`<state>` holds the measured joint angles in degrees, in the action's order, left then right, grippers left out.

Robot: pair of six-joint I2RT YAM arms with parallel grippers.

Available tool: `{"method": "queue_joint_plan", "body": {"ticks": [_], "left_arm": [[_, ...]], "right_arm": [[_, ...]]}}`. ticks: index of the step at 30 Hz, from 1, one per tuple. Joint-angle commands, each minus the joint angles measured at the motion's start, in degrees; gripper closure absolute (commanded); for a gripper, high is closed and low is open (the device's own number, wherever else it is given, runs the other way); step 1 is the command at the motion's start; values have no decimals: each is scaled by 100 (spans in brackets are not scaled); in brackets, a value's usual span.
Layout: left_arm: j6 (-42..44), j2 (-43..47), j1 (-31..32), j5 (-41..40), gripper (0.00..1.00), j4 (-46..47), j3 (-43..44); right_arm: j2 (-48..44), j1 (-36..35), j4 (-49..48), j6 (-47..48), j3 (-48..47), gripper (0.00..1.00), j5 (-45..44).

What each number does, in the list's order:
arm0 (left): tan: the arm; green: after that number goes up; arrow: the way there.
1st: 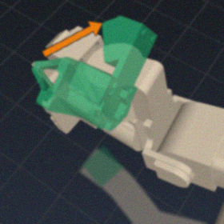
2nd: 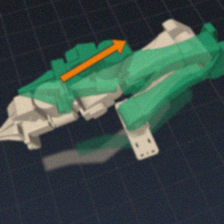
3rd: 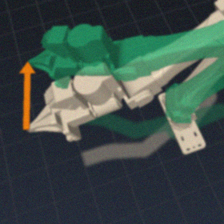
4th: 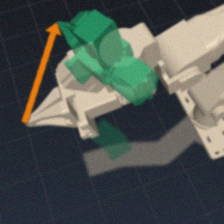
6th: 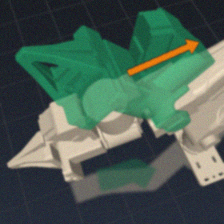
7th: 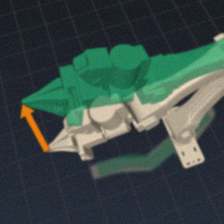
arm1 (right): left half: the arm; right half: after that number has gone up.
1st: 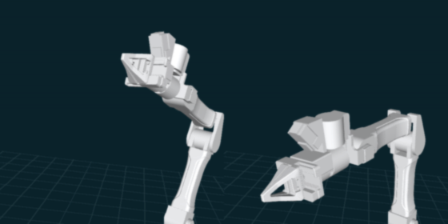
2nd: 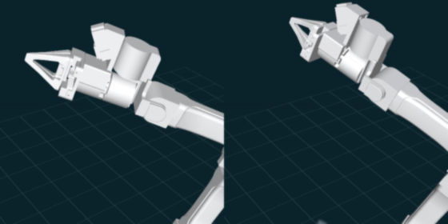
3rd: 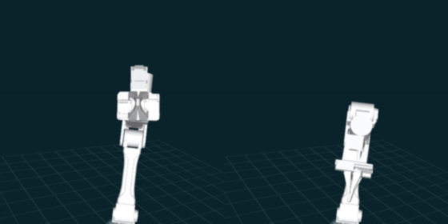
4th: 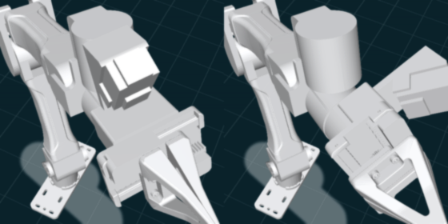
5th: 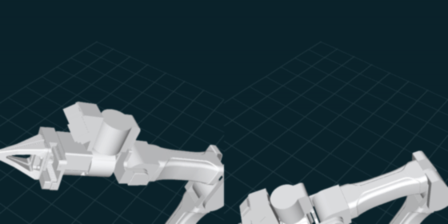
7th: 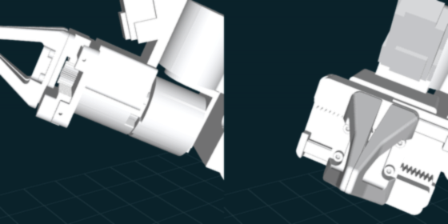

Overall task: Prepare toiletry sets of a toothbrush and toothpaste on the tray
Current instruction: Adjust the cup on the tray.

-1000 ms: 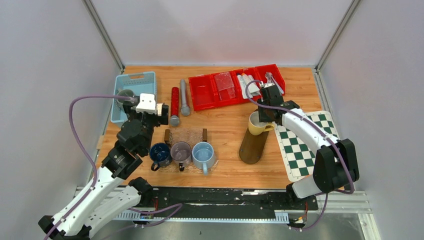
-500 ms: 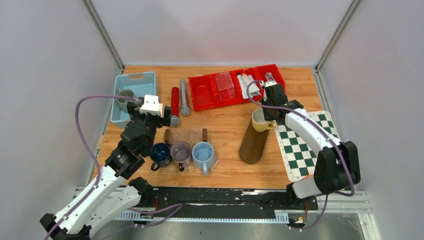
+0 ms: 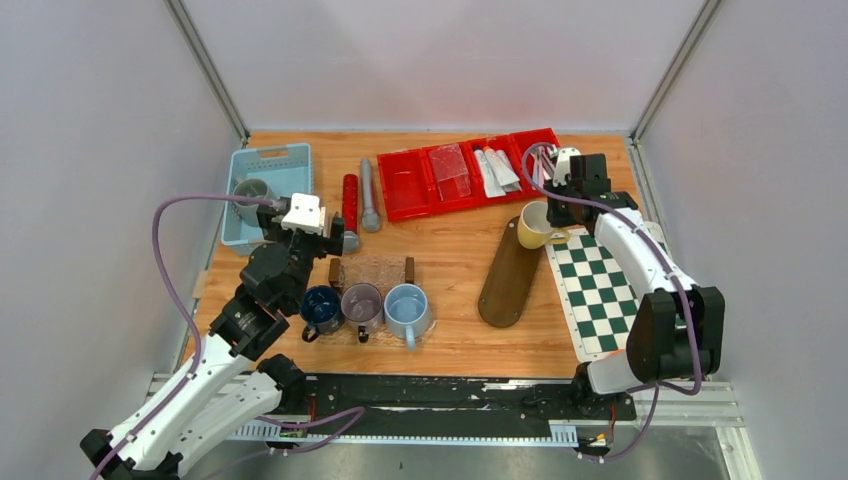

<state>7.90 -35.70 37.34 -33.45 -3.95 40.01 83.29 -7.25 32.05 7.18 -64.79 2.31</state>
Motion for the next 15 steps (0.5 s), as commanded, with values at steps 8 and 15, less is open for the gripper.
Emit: {"method": "queue_joint_plan", "body": {"ticks": [8, 15], "left_arm": [[127, -9, -25, -5, 0, 327, -89], [136, -39, -25, -4, 0, 343, -106]], "right_arm": [[476, 170, -521, -137, -571, 100, 669], [677, 193, -521, -208, -749, 100, 402]]}}
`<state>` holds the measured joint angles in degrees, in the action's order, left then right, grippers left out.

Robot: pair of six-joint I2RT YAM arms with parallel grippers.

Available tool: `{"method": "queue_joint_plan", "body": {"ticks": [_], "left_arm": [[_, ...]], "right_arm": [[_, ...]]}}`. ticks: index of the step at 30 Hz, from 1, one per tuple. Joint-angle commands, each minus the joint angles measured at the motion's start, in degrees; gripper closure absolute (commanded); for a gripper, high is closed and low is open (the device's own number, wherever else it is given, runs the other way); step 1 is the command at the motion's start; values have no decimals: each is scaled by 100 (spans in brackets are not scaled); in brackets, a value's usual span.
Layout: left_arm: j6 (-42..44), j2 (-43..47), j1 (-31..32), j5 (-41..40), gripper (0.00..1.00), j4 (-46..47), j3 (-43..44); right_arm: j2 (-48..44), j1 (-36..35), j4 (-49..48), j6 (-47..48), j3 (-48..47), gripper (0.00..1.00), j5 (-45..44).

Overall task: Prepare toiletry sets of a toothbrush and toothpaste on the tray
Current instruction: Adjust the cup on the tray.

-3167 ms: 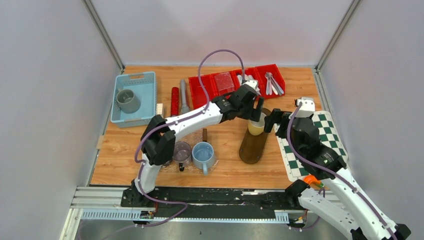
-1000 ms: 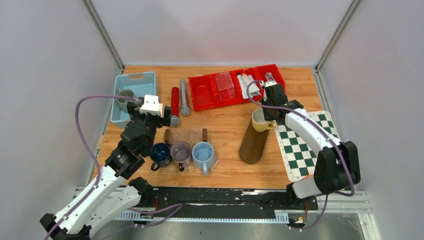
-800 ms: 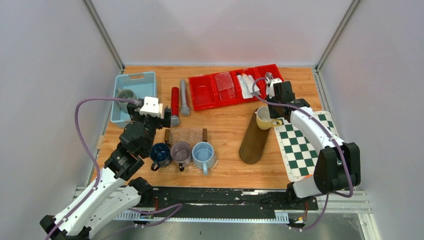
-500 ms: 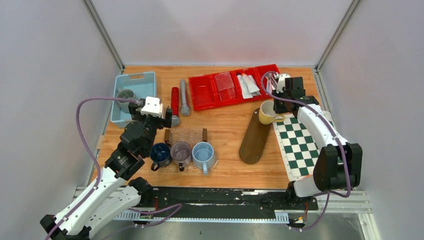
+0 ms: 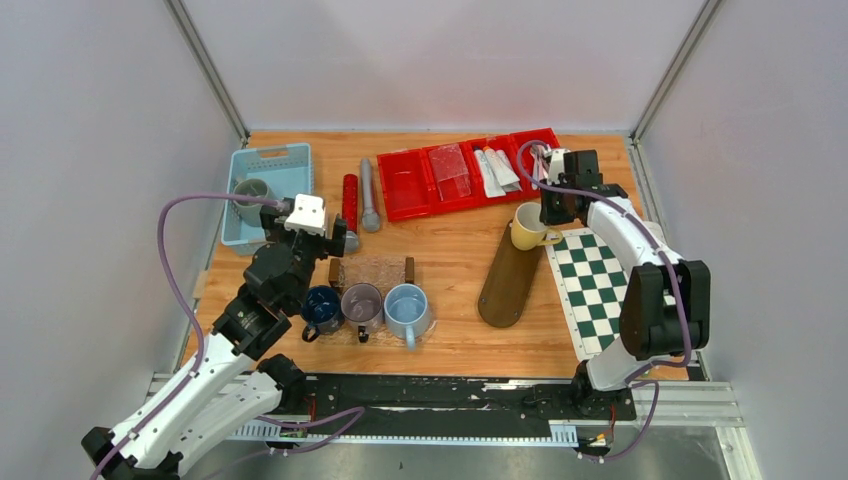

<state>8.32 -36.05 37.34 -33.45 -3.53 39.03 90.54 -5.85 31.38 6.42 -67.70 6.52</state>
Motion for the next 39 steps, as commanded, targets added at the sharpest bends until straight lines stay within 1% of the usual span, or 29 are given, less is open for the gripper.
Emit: {"method": "queue_joint_plan", "body": {"ticks": [1, 11, 17, 21, 35, 39], "left_arm": [[99, -9, -25, -4, 0, 301, -9], [127, -55, -25, 9, 0, 314, -22], [156, -76, -25, 15, 0, 321, -44], [171, -77, -25, 17, 0, 319, -53], [207, -83, -25, 46, 0, 326, -60], [214, -99, -25, 37, 0, 322, -62]], "right_arm": [[-27, 58, -450, -139, -481, 100, -57], [112, 84, -459, -132, -529, 100, -108], [165, 89, -464, -149, -417, 97, -155], [174, 84, -458, -127, -405, 91, -146], [371, 78, -486, 236, -552, 91, 15], [418, 74, -483, 299, -625, 90, 59]]}}
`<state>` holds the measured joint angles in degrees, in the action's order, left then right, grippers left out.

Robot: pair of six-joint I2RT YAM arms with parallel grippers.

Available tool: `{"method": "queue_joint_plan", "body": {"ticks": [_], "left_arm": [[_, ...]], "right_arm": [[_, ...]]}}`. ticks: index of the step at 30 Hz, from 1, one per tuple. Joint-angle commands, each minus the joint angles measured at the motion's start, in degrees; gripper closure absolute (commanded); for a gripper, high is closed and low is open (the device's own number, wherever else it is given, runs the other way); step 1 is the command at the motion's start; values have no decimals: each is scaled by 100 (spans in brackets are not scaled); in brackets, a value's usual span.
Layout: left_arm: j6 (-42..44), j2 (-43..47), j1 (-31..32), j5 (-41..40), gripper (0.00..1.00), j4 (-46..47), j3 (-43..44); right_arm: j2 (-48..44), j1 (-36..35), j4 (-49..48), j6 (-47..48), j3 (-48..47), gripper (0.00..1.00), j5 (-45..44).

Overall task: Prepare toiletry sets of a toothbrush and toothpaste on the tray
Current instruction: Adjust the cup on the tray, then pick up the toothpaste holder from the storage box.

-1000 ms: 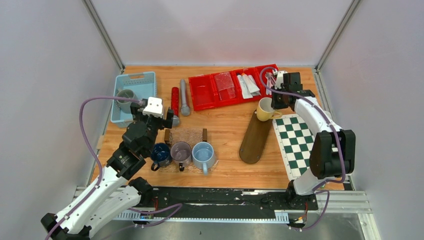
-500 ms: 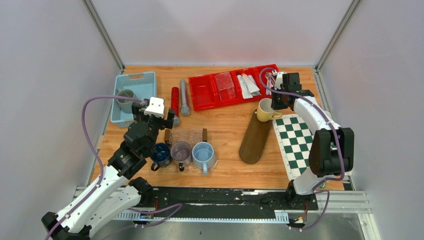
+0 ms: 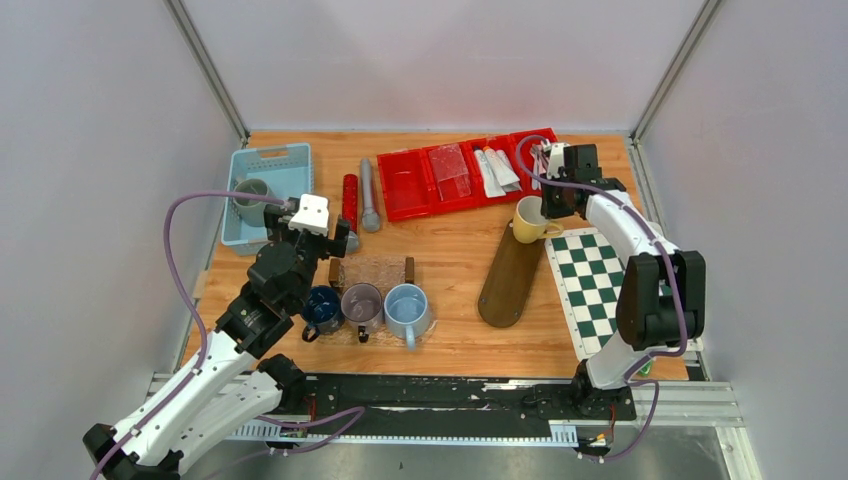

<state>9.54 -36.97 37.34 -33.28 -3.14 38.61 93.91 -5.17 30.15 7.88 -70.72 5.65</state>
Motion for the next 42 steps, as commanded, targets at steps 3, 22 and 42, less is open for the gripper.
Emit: {"method": "queue_joint_plan", "body": {"ticks": [3, 22, 42], "left_arm": [[102, -7, -19, 19, 0, 284, -16], [117, -55, -25, 30, 0, 375, -21], [85, -87, -25, 33, 0, 385, -22]], "right_arm": [[105, 0, -361, 240, -373, 88, 164], [-42, -32, 140, -183, -1533, 30, 137], [2189, -415, -398, -3419, -3918, 25, 2383]]}}
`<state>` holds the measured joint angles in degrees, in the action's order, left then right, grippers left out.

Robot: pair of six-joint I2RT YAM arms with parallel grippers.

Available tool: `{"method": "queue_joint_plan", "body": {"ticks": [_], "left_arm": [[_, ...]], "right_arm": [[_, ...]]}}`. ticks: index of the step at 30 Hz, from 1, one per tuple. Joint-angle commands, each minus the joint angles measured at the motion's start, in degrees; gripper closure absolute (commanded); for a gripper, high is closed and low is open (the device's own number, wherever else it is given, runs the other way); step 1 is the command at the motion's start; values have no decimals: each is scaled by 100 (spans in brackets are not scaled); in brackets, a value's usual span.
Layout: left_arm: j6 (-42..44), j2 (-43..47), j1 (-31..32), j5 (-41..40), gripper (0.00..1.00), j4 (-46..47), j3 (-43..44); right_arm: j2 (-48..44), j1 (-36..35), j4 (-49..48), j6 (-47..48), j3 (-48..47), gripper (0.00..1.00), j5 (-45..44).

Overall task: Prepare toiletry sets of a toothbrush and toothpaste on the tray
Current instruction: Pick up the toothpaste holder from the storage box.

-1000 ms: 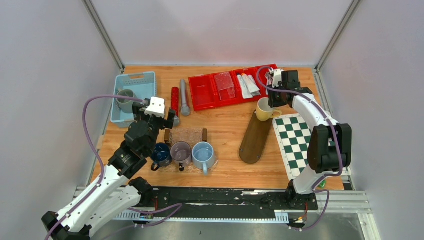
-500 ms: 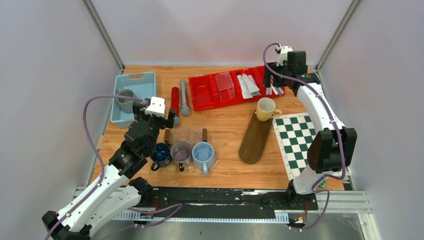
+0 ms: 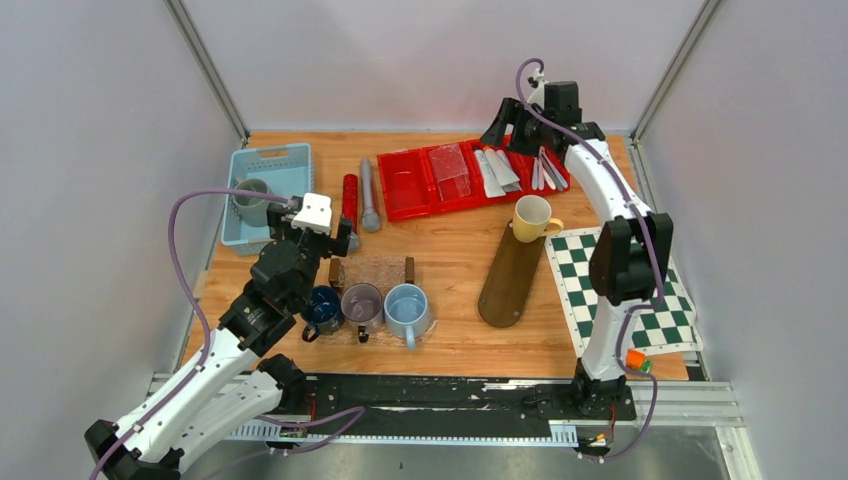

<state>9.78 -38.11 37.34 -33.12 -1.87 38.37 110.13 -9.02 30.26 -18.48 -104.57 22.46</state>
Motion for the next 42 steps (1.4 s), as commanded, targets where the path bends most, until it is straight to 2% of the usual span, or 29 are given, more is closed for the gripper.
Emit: {"method": "queue_joint_plan", "body": {"ticks": [1, 9, 22, 32, 42], "left_arm": [[53, 37, -25, 17, 0, 251, 3], [32, 85, -25, 72, 0, 240, 5], [34, 67, -25, 85, 0, 231, 0], [29, 40, -25, 96, 0, 231, -2], [28, 53, -25, 91, 0, 213, 5]], "right_arm": [[739, -26, -450, -859, -663, 26, 844], [1874, -99, -643, -1203, -1415, 33, 1321], [2840, -204, -966, -1468, -2018, 37, 1581], [2985, -327, -1365, -1630, -1942, 42, 2113], [2933, -385, -1777, -1972, -1694, 58, 2506]]}}
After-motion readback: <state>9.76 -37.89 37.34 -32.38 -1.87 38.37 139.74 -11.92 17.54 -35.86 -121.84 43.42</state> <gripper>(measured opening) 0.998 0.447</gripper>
